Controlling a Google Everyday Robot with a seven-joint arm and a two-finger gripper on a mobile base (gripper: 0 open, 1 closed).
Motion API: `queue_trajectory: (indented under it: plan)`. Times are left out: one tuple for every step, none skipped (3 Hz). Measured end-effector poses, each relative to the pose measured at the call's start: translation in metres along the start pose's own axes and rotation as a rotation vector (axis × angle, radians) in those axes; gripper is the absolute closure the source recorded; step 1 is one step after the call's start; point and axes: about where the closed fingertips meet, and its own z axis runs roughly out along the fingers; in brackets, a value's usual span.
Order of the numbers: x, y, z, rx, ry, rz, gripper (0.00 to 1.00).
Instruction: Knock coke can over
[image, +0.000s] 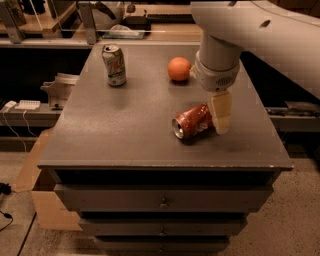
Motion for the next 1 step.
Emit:
queue_trajectory:
  plan:
    - [0.0, 0.0003, 0.0004, -0.001, 0.001, 0.0, 0.0]
